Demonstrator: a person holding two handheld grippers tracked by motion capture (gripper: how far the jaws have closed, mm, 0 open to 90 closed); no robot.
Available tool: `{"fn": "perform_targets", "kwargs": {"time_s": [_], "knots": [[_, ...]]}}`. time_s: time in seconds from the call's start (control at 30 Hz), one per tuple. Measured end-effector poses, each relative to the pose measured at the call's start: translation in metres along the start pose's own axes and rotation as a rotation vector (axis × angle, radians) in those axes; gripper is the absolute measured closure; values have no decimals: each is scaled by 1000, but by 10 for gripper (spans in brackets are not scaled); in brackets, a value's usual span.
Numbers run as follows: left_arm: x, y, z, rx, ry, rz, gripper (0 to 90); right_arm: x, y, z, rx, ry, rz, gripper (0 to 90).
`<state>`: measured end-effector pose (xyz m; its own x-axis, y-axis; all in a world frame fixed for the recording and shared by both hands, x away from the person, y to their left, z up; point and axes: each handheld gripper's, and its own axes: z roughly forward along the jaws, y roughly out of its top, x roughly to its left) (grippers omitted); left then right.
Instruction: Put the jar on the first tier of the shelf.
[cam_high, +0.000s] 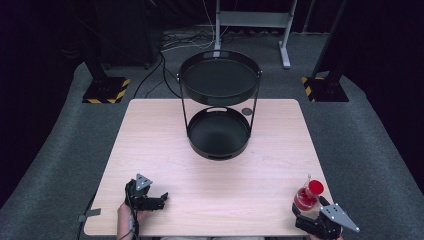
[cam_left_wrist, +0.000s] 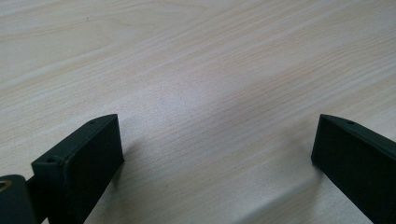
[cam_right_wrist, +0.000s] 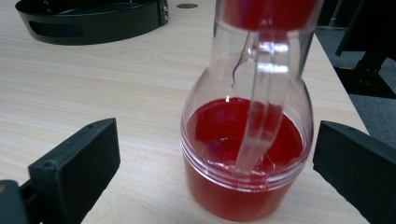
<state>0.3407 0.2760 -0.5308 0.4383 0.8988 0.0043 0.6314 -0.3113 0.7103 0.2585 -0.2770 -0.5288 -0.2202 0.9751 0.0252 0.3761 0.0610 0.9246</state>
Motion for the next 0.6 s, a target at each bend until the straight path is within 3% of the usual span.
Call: {"fn": "perform_targets", "kwargs": {"time_s": [0.6], "knots": [[0, 0, 0, 0, -1, -1, 18, -5, 25, 3, -12, 0, -44, 0]]}}
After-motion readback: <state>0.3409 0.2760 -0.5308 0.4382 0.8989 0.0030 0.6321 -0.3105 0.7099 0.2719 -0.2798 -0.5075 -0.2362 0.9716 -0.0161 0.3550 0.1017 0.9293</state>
